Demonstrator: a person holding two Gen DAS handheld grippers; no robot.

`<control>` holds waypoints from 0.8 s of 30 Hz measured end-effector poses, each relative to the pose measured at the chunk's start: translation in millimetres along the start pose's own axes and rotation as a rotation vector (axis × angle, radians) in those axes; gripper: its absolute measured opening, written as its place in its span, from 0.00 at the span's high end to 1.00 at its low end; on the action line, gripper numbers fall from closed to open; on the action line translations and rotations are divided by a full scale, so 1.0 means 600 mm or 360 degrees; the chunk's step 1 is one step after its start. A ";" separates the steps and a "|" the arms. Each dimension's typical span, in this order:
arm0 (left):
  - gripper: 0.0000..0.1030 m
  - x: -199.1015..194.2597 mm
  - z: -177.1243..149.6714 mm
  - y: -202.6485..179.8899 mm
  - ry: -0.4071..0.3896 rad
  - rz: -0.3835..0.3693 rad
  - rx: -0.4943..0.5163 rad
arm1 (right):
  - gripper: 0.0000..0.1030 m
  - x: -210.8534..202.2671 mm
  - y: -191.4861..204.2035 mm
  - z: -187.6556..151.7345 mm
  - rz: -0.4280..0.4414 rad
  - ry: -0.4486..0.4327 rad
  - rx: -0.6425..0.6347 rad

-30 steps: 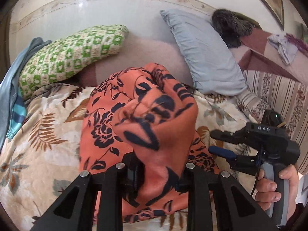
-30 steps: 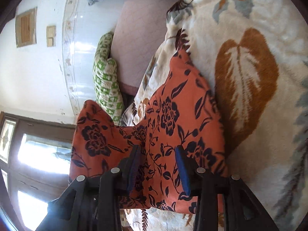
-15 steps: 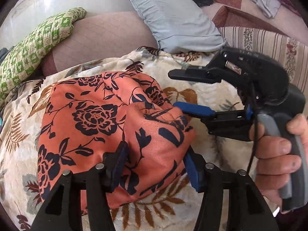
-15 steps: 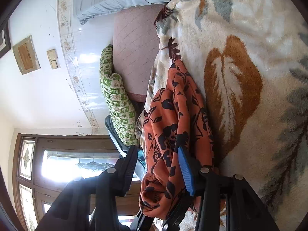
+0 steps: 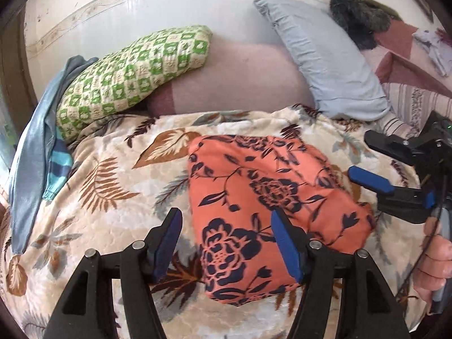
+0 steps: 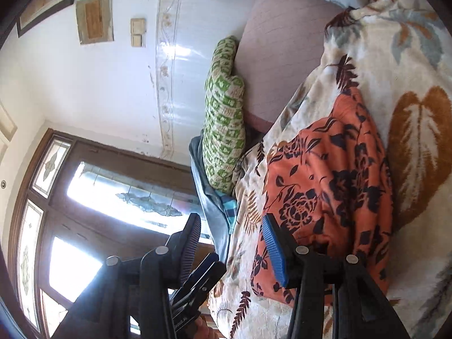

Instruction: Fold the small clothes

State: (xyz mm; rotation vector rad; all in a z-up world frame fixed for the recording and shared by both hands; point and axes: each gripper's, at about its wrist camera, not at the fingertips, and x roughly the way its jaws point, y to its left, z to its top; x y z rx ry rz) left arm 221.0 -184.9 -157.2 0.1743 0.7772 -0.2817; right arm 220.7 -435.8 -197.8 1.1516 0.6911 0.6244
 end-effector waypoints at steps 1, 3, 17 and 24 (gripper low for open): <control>0.36 0.016 -0.006 0.003 0.0049 0.0021 -0.0004 | 0.53 0.014 0.002 -0.006 -0.0024 0.0040 -0.0010; 0.36 0.048 -0.025 0.007 0.0182 0.0064 -0.0025 | 0.53 0.034 0.001 -0.017 -0.0068 0.0101 -0.0017; 0.14 0.130 -0.102 0.042 0.0391 -0.0061 -0.0123 | 1.00 0.033 -0.176 -0.004 -0.0618 0.0245 0.0372; 0.16 0.096 -0.053 0.055 0.0445 -0.0244 -0.0277 | 1.00 0.008 -0.153 -0.002 -0.0585 0.0190 0.0354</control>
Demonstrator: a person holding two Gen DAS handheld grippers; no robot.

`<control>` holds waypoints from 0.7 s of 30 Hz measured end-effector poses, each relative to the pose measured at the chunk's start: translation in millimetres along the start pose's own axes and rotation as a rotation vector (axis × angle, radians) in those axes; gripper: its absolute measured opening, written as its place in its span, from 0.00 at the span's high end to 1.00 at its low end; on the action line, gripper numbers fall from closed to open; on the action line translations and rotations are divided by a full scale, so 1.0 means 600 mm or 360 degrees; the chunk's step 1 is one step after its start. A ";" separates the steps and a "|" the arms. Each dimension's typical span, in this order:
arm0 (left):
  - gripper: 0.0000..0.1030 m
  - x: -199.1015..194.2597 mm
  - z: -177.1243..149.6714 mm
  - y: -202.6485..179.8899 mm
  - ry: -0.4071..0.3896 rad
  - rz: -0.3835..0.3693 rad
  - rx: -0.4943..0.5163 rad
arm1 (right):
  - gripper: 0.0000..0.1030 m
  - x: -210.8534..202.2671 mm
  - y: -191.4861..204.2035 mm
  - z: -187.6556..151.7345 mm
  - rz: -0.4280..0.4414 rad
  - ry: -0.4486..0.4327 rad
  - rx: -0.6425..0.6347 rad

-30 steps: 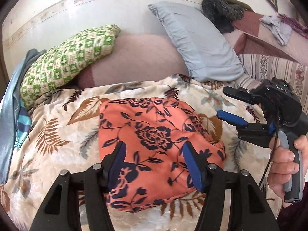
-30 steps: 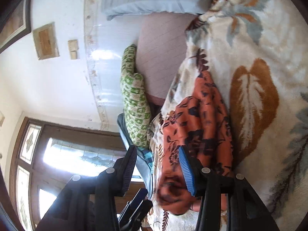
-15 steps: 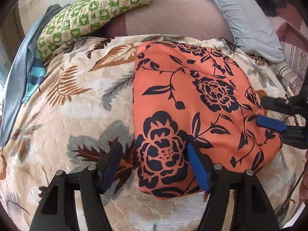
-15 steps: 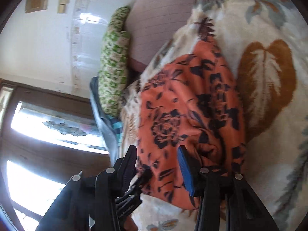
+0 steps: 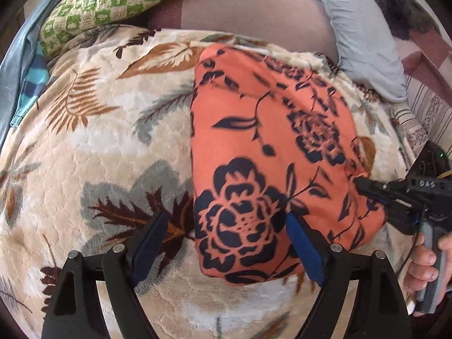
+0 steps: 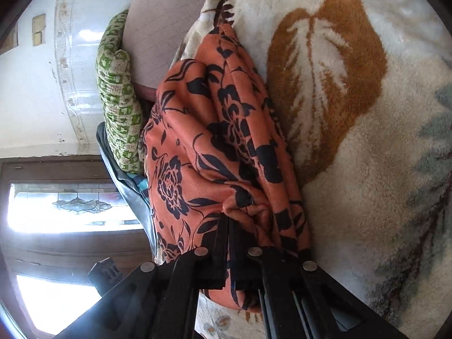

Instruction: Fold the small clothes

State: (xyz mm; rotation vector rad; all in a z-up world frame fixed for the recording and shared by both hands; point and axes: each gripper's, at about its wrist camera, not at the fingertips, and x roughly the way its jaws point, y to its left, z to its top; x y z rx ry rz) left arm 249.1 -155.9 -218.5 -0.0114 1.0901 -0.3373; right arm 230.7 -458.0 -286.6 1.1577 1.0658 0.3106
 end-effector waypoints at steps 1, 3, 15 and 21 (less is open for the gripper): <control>0.16 -0.016 0.016 -0.009 -0.0047 -0.0017 0.0014 | 0.99 -0.010 0.005 -0.001 0.0022 -0.0019 -0.0009; 0.16 -0.042 0.056 -0.039 -0.0140 0.0024 0.0087 | 0.95 -0.034 0.020 -0.004 0.0072 -0.0080 -0.0058; 0.16 0.144 0.219 -0.189 0.0050 0.0191 0.0248 | 0.93 -0.122 0.015 0.015 0.0067 -0.0511 -0.0017; 0.15 0.226 0.229 -0.217 0.0071 0.0352 0.0287 | 0.93 -0.124 0.009 0.025 0.0050 -0.0511 -0.0014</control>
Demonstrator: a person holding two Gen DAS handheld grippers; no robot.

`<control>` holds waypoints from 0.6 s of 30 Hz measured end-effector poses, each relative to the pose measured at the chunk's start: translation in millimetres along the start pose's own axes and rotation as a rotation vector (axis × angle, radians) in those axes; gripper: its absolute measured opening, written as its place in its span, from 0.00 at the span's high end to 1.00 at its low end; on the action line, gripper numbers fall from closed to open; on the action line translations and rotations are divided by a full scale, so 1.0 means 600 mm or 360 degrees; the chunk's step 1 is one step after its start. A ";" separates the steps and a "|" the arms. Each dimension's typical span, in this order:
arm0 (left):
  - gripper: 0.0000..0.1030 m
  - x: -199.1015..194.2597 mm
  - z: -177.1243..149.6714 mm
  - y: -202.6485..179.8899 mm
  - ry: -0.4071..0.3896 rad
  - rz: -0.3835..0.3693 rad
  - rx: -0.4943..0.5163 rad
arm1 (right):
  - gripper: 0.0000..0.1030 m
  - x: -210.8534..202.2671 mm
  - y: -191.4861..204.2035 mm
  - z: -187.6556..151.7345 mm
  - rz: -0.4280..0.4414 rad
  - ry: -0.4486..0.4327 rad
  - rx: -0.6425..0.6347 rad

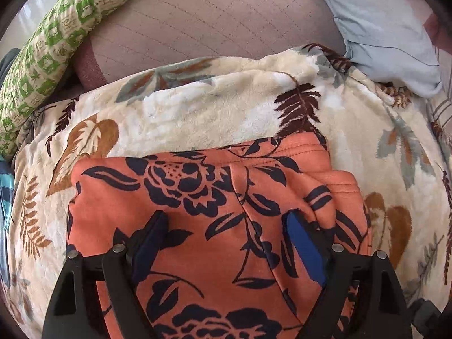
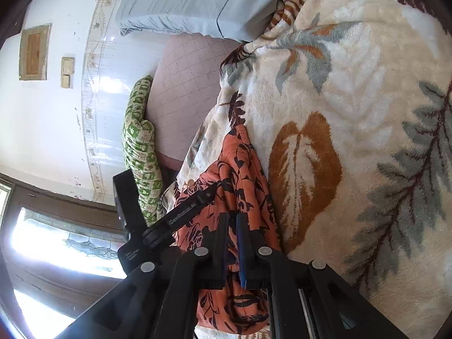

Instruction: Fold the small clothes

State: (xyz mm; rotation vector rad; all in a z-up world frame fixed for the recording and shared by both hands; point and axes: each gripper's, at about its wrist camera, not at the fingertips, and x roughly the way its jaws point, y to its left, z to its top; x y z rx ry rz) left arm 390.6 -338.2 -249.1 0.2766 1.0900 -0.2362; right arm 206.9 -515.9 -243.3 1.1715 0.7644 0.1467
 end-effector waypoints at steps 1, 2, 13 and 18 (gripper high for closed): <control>0.14 0.006 0.004 -0.002 0.0008 0.0007 0.0018 | 0.93 0.000 0.001 0.001 0.0000 0.0000 -0.0002; 0.13 0.011 0.007 -0.001 0.0030 0.0002 0.0027 | 0.93 0.003 0.002 0.000 0.0002 0.0004 -0.0006; 0.13 -0.145 -0.025 0.135 -0.0176 -0.0352 -0.0108 | 0.93 0.019 0.066 -0.029 0.0031 0.0044 -0.0250; 0.13 -0.177 -0.102 0.201 -0.0117 -0.0316 -0.0119 | 0.93 0.036 0.101 -0.060 0.0049 0.0123 -0.0349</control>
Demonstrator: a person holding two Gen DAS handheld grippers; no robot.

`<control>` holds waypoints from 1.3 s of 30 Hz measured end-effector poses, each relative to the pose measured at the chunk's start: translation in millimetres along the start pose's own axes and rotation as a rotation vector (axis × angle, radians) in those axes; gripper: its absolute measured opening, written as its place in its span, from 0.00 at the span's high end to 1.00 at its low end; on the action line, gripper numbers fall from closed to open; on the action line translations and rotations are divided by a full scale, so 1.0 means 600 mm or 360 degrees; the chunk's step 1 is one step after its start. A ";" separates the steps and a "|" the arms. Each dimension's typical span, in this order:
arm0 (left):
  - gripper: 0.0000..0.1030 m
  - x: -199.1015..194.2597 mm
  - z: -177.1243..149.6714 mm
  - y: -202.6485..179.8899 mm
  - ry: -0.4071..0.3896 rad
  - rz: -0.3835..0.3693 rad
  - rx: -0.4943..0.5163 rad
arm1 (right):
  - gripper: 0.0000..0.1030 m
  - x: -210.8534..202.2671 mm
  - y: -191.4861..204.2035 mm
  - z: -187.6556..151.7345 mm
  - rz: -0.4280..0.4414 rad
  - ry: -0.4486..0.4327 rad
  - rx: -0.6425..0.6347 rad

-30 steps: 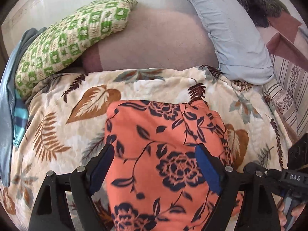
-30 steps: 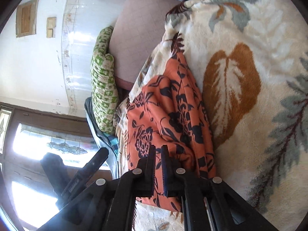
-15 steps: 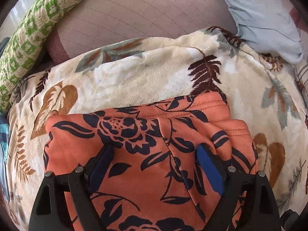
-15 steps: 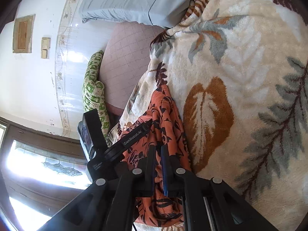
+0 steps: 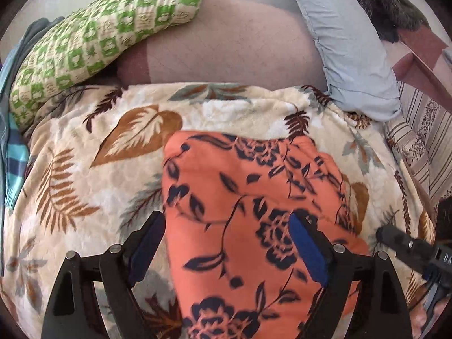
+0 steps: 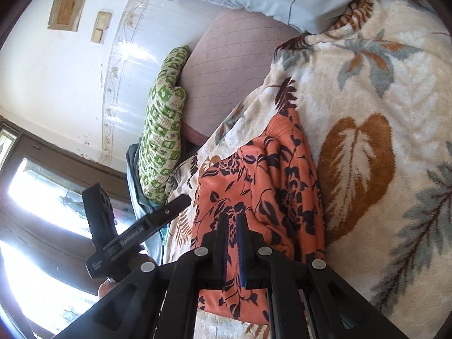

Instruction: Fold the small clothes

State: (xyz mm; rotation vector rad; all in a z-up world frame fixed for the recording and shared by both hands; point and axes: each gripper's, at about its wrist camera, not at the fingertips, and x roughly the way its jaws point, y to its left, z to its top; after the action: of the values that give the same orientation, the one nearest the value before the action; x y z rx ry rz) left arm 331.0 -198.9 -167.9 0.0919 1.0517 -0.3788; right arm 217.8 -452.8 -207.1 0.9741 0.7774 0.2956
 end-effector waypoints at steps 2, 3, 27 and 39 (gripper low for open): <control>0.13 -0.004 -0.040 0.018 0.0036 0.0006 -0.0010 | 0.92 0.012 0.011 -0.010 -0.0015 0.0041 -0.0028; 0.13 -0.001 -0.059 0.023 0.0057 0.0026 -0.0004 | 0.92 0.018 0.017 -0.015 -0.0025 0.0067 -0.0042; 0.09 0.017 -0.150 -0.016 -0.0049 0.0485 0.0319 | 0.92 0.085 0.008 -0.054 -0.0343 0.0370 -0.0137; 0.07 -0.041 -0.143 -0.043 -0.0229 0.0566 0.0303 | 0.92 0.058 0.014 -0.040 -0.0285 0.0243 -0.0169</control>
State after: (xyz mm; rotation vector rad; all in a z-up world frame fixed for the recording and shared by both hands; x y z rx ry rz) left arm 240.0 -194.8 -187.0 0.4107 0.8348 -0.1588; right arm 226.2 -413.8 -223.8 0.7826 0.9724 0.2548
